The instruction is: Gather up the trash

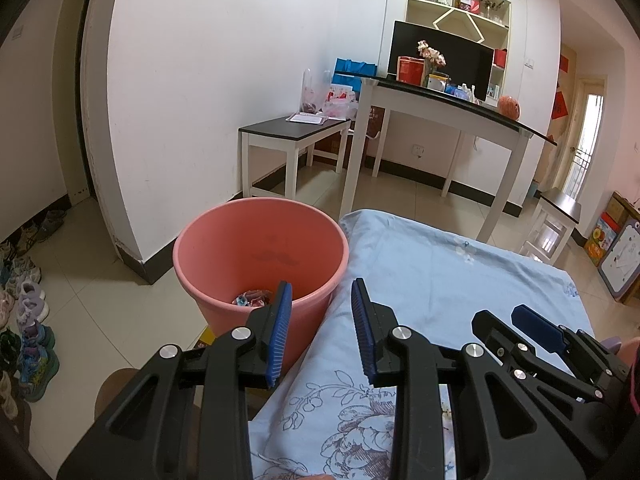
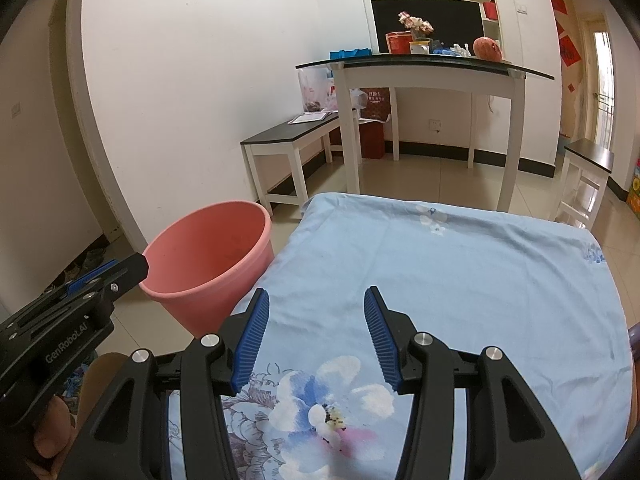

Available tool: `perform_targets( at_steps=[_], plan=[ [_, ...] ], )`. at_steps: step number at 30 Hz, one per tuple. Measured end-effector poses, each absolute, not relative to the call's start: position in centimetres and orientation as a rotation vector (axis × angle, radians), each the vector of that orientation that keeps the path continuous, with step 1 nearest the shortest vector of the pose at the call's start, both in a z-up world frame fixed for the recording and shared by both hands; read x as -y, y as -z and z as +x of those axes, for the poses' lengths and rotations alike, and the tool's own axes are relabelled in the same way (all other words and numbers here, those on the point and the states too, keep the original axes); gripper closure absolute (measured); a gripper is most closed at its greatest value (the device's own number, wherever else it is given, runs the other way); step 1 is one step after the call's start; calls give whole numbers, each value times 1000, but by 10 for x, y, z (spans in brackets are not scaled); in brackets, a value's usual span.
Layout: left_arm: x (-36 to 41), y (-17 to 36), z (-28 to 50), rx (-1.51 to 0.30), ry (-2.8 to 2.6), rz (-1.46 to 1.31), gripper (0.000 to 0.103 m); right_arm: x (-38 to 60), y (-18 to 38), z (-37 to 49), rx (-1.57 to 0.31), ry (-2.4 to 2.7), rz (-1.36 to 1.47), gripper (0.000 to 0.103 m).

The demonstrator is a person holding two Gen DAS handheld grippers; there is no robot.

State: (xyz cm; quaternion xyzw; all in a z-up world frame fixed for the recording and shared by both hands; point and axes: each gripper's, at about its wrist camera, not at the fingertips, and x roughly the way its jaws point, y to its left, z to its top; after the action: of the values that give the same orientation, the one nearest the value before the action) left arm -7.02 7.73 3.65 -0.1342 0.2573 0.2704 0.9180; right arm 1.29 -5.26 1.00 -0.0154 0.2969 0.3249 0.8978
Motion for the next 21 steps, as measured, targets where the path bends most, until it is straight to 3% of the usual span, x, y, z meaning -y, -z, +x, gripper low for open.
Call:
perform_targets(
  at_steps=[21],
  plan=[
    [-77,-36,-71,-532,-555,-277,72,54,-9,13,-616,-673,-31,54]
  ],
)
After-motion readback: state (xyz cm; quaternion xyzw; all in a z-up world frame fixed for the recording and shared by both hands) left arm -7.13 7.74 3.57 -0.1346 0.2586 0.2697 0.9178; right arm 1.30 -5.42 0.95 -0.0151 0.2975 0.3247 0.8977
